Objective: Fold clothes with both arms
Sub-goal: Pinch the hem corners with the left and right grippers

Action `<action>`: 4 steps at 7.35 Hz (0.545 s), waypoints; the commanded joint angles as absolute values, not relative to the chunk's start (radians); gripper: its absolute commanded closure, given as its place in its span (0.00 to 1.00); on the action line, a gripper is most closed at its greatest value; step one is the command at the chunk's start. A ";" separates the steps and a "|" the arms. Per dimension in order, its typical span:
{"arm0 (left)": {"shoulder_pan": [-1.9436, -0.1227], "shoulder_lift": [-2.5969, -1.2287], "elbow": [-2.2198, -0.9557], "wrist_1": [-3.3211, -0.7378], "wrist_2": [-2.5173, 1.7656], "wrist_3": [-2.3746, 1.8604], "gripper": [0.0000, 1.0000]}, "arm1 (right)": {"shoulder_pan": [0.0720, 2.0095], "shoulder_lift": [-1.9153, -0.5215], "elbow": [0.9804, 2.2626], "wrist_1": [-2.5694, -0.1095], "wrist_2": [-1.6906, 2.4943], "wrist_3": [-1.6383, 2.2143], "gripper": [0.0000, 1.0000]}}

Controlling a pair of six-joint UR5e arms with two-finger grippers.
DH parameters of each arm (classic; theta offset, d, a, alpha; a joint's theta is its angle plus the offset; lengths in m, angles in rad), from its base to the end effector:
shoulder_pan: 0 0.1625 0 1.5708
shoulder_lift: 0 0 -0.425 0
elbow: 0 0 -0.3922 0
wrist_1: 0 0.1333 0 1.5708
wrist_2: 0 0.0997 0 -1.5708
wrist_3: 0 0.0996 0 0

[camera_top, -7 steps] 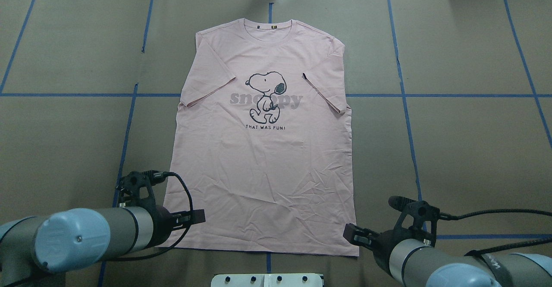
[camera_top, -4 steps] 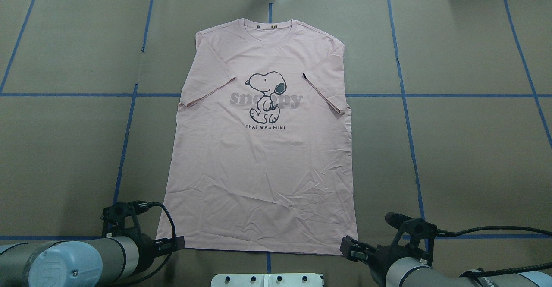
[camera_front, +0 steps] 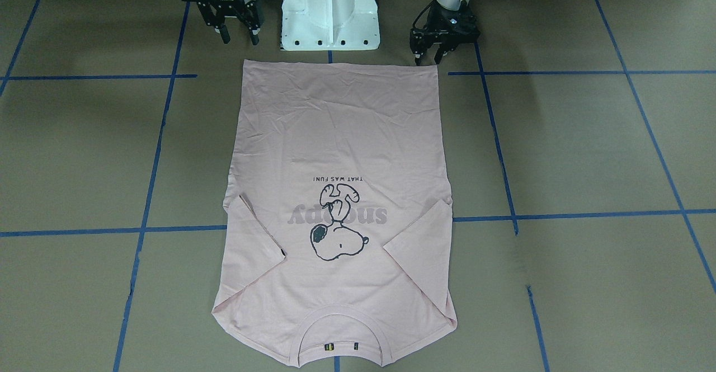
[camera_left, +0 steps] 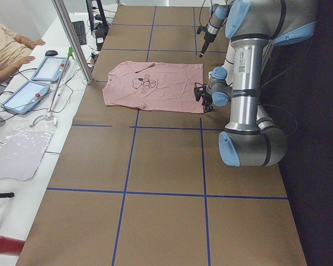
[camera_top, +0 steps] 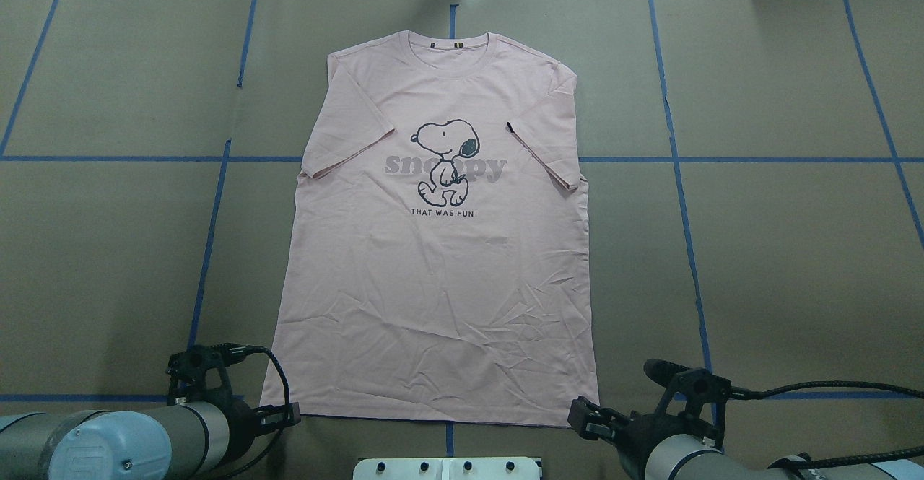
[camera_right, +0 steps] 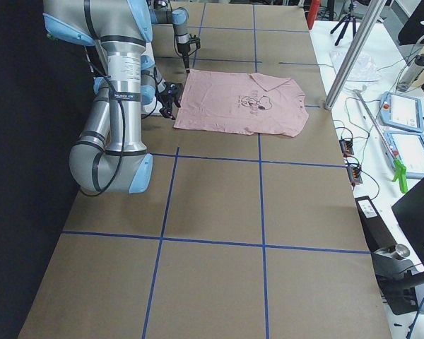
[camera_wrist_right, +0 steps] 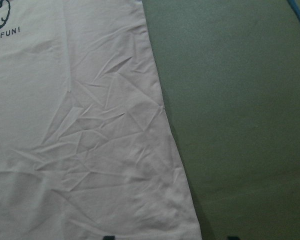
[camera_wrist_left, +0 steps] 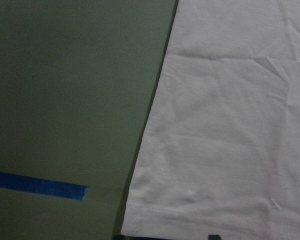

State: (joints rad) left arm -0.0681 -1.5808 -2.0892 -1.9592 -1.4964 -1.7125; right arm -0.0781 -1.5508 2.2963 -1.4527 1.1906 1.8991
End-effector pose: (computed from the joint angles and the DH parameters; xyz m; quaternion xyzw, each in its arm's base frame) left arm 0.4718 -0.1732 0.3710 0.0171 0.4431 -0.1102 0.8895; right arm -0.4437 -0.1361 0.3057 0.0851 -0.4371 0.1897 0.8750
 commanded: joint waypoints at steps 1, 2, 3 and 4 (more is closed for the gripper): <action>-0.069 -1.580 -2.085 -1.957 -1.499 -1.712 0.39 | -0.078 -1.551 2.295 -1.453 1.190 1.899 0.20; -0.069 -1.583 -2.083 -1.956 -1.499 -1.710 0.39 | -0.077 -1.551 2.295 -1.453 1.190 1.899 0.20; -0.069 -1.585 -2.082 -1.957 -1.499 -1.710 0.42 | -0.077 -1.551 2.295 -1.453 1.190 1.899 0.20; -0.069 -1.585 -2.080 -1.957 -1.499 -1.710 0.47 | -0.077 -1.551 2.295 -1.453 1.190 1.899 0.20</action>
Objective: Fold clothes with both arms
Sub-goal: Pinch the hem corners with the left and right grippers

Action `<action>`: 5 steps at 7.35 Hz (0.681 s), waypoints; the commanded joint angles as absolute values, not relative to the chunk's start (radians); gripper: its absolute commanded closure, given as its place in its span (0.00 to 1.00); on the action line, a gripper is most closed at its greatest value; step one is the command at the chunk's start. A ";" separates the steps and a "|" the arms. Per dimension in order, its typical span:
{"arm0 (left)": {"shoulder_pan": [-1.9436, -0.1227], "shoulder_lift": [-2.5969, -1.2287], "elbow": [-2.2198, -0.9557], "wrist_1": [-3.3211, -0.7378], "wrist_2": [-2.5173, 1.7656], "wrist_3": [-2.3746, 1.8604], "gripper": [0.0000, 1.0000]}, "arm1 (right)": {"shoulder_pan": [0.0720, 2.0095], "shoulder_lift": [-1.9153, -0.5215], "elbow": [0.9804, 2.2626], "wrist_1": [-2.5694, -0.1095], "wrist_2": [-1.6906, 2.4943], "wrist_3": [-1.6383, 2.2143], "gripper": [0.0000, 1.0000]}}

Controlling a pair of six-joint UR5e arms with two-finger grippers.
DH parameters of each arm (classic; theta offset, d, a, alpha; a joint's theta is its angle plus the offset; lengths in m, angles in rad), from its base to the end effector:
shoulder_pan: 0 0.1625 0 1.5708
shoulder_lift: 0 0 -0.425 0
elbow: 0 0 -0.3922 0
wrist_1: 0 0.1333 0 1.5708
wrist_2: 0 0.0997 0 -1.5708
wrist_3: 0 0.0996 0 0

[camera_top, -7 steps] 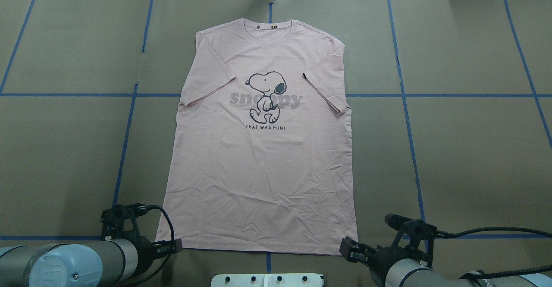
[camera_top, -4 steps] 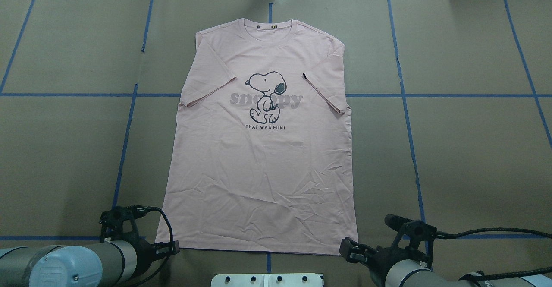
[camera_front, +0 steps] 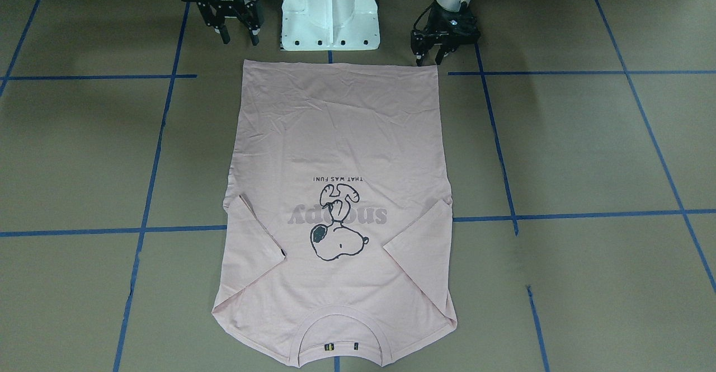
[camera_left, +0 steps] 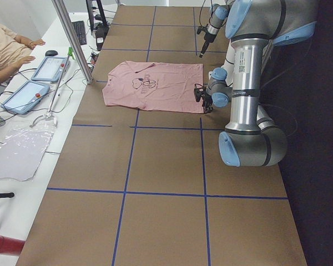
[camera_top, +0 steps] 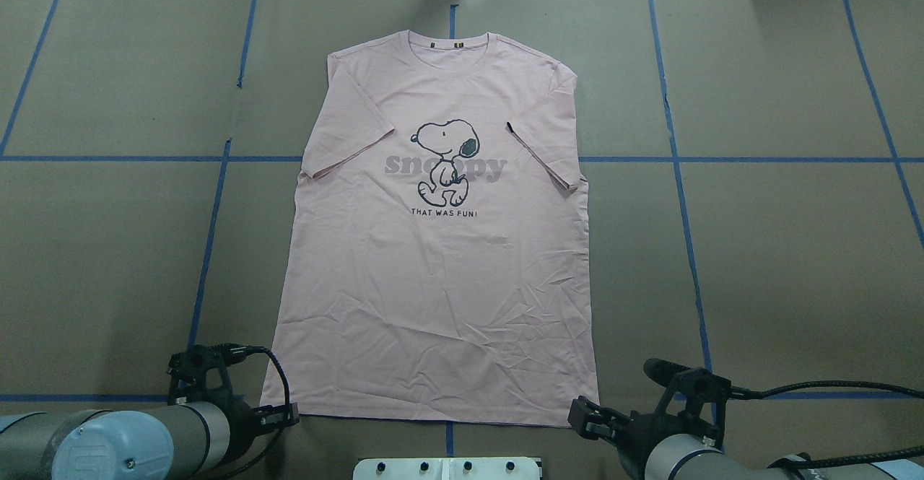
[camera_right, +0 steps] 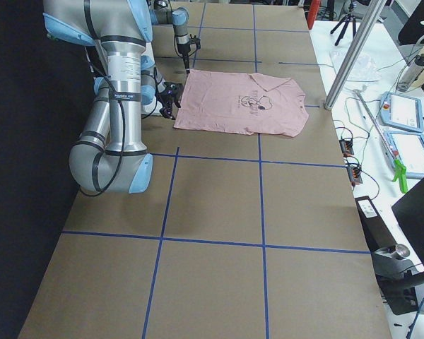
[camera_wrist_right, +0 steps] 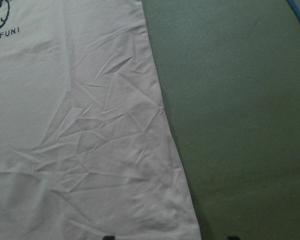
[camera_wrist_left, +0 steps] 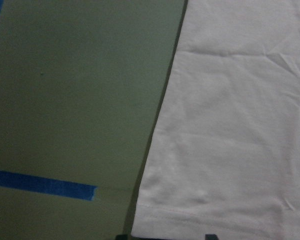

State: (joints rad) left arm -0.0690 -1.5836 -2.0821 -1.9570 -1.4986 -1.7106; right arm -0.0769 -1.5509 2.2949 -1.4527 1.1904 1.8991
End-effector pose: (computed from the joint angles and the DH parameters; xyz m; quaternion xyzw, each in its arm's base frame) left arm 0.4738 -0.1736 0.3734 0.0168 0.4402 -0.1093 0.8911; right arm -0.4439 -0.1366 0.3063 0.0857 -0.4365 0.1902 0.8752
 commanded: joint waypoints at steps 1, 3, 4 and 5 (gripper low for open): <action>-0.074 -1.585 -2.079 -1.956 -1.499 -1.710 0.49 | -0.077 -1.551 2.295 -1.453 1.189 1.899 0.20; -0.083 -1.585 -2.074 -1.957 -1.499 -1.709 0.49 | -0.077 -1.551 2.295 -1.453 1.190 1.899 0.20; -0.083 -1.585 -2.072 -1.956 -1.499 -1.704 0.49 | -0.077 -1.551 2.295 -1.453 1.190 1.899 0.20; -0.084 -1.585 -2.074 -1.956 -1.499 -1.701 0.49 | -0.075 -1.551 2.295 -1.453 1.189 1.899 0.20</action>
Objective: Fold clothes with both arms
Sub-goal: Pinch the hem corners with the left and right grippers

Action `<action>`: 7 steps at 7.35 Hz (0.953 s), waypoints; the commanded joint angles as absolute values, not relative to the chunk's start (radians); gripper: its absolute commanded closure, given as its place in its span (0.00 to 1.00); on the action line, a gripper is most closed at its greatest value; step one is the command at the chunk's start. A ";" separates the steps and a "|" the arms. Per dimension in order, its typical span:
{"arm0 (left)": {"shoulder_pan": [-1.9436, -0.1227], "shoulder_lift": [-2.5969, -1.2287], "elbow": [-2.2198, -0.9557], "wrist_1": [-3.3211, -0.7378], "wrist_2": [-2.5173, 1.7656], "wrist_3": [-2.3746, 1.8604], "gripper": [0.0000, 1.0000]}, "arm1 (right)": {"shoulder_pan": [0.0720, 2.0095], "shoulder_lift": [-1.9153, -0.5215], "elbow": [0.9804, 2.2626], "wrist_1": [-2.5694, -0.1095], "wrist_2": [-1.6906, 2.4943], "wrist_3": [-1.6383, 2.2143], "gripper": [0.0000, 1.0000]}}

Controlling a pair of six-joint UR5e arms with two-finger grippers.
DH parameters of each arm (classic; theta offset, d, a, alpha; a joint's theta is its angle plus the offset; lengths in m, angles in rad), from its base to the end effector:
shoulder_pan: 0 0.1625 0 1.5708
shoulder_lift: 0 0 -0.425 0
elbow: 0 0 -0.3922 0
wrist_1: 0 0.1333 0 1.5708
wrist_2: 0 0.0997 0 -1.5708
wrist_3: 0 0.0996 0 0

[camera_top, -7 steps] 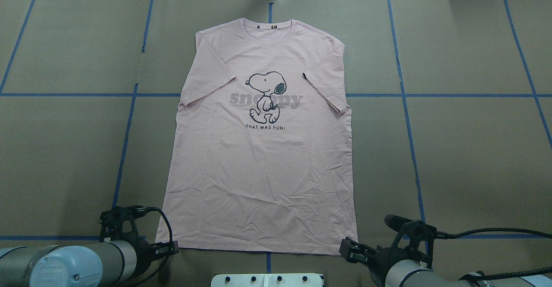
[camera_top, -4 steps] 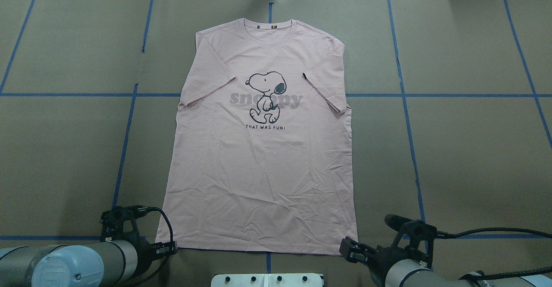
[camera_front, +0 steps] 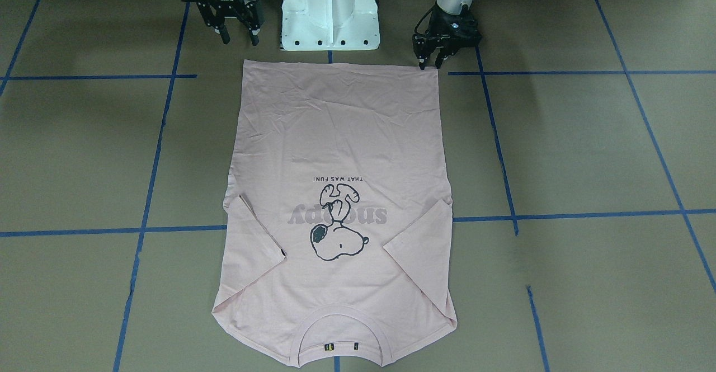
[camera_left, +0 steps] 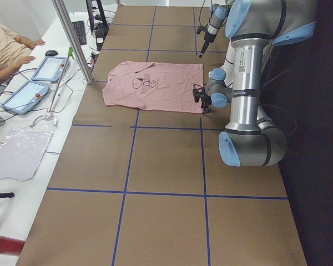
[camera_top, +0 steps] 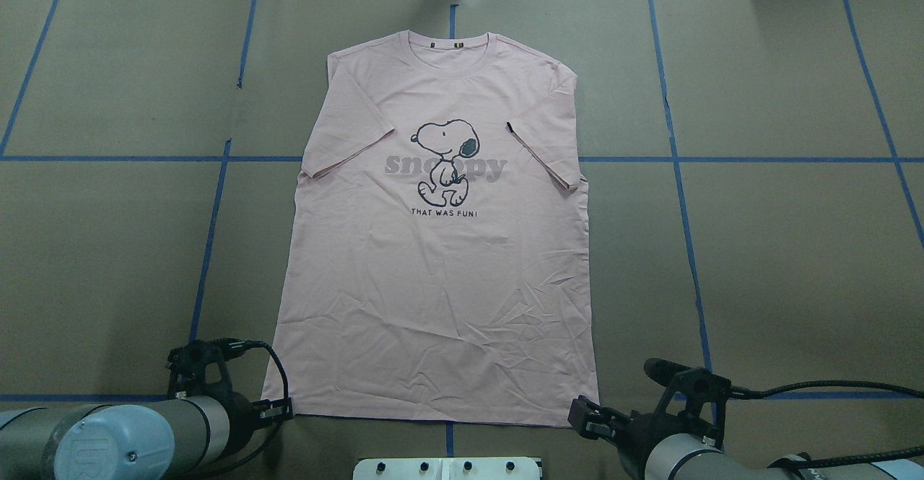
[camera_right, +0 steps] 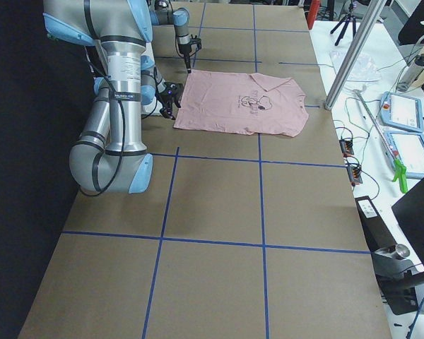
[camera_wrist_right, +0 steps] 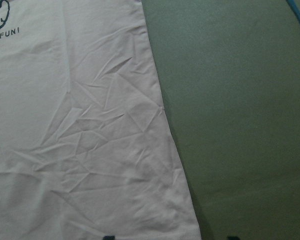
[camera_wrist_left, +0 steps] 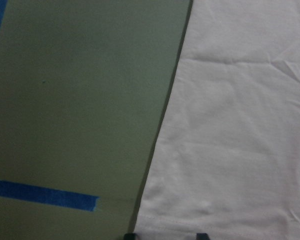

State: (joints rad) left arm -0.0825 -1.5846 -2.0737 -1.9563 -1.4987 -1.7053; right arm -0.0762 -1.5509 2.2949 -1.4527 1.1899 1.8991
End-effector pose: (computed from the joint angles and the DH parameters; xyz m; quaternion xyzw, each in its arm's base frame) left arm 0.4734 -0.1801 0.3770 0.0211 0.4364 -0.1130 0.8924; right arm -0.4438 -0.1369 0.3063 0.0861 -0.4365 0.1906 0.8751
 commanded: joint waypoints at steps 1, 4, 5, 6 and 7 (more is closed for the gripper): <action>-0.086 -1.585 -2.074 -1.956 -1.499 -1.698 0.47 | -0.075 -1.551 2.295 -1.453 1.189 1.899 0.20; -0.086 -1.585 -2.074 -1.954 -1.499 -1.695 0.46 | -0.075 -1.551 2.295 -1.453 1.189 1.898 0.20; -0.086 -1.585 -2.074 -1.954 -1.499 -1.695 0.45 | -0.075 -1.551 2.295 -1.453 1.189 1.899 0.20; -0.086 -1.585 -2.072 -1.954 -1.499 -1.695 0.45 | -0.075 -1.551 2.295 -1.453 1.190 1.899 0.20; -0.086 -1.585 -2.074 -1.954 -1.499 -1.695 0.54 | -0.075 -1.551 2.295 -1.453 1.189 1.899 0.20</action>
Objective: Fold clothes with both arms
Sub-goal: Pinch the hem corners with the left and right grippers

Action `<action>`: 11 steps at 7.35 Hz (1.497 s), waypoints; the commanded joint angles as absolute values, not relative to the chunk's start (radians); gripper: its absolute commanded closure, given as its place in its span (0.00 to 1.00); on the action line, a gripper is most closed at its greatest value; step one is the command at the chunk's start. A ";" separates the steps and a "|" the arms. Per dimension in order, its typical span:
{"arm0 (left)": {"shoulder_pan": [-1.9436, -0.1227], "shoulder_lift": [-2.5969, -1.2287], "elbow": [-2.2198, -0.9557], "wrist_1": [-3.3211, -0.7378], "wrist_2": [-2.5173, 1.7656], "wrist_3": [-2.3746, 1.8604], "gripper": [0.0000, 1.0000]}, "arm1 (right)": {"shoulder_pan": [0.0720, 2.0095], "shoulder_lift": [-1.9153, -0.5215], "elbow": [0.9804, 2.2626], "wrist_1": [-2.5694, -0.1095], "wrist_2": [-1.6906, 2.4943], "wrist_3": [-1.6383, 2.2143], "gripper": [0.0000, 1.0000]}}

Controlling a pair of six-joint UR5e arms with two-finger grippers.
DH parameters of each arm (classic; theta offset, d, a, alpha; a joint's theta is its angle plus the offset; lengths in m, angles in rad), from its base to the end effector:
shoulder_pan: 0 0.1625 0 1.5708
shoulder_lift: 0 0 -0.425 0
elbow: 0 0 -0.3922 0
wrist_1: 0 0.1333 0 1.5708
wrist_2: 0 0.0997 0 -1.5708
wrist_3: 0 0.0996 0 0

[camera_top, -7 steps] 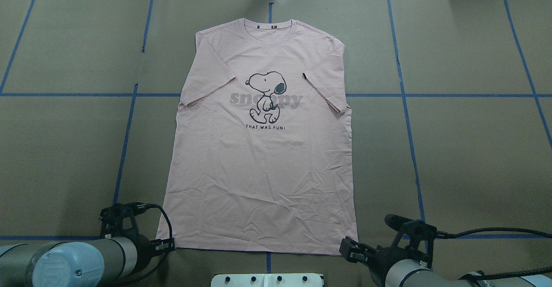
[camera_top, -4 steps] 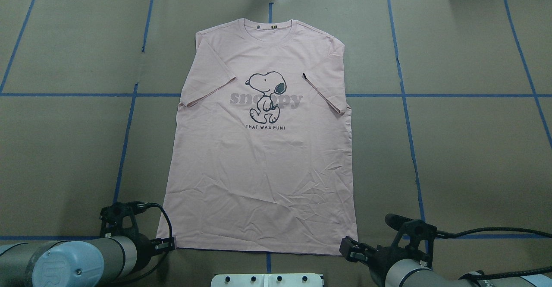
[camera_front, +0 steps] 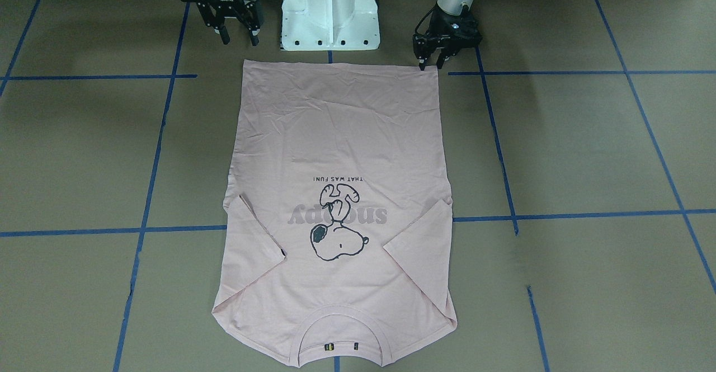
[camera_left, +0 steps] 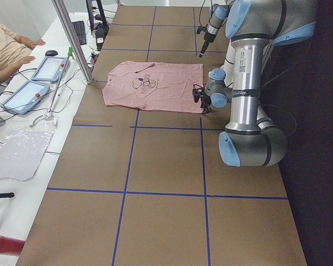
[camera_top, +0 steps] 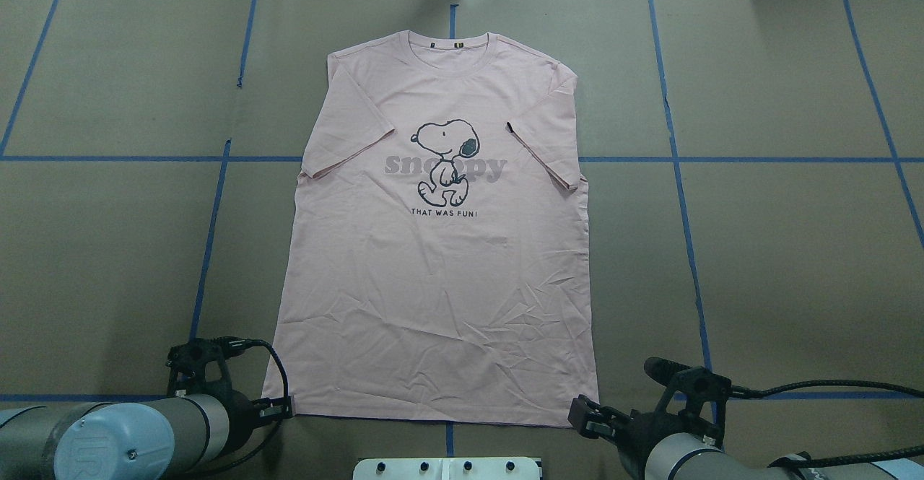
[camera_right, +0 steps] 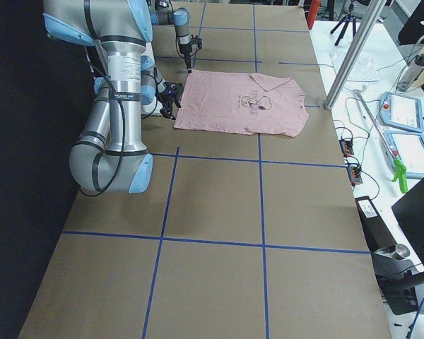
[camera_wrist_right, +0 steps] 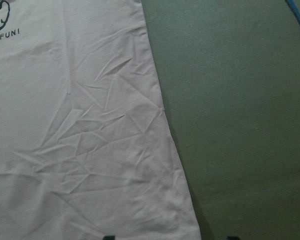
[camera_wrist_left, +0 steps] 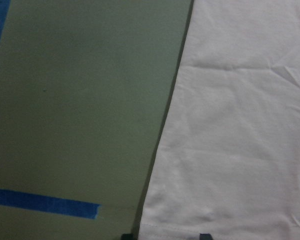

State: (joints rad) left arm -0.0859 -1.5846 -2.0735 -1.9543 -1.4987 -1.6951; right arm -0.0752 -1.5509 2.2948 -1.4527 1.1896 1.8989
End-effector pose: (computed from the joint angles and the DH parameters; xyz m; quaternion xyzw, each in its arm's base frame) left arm 0.4728 -0.1817 0.3774 0.0241 0.4352 -0.1100 0.8933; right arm -0.4437 -0.1374 0.3063 0.0865 -0.4364 0.1910 0.8750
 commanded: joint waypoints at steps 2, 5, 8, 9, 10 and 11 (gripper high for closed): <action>-0.086 -1.585 -2.074 -1.954 -1.499 -1.695 0.94 | -0.075 -1.551 2.295 -1.453 1.189 1.899 0.20; -0.092 -1.589 -2.083 -1.954 -1.499 -1.695 1.00 | -0.083 -1.478 2.243 -1.465 1.169 1.978 0.41; -0.092 -1.594 -2.083 -1.954 -1.500 -1.695 1.00 | -0.078 -1.405 2.165 -1.546 1.169 2.108 0.56; -0.092 -1.595 -2.083 -1.954 -1.500 -1.697 1.00 | -0.077 -1.410 2.148 -1.548 1.173 2.105 0.55; -0.092 -1.597 -2.083 -1.954 -1.500 -1.697 1.00 | -0.077 -1.413 2.137 -1.572 1.175 2.103 0.55; -0.092 -1.597 -2.083 -1.954 -1.500 -1.697 1.00 | -0.077 -1.414 2.128 -1.581 1.177 2.103 0.54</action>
State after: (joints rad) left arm -0.0920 -1.5960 -2.0832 -1.9543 -1.5002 -1.6964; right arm -0.0773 -1.4118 2.1421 -1.5645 1.1742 2.1023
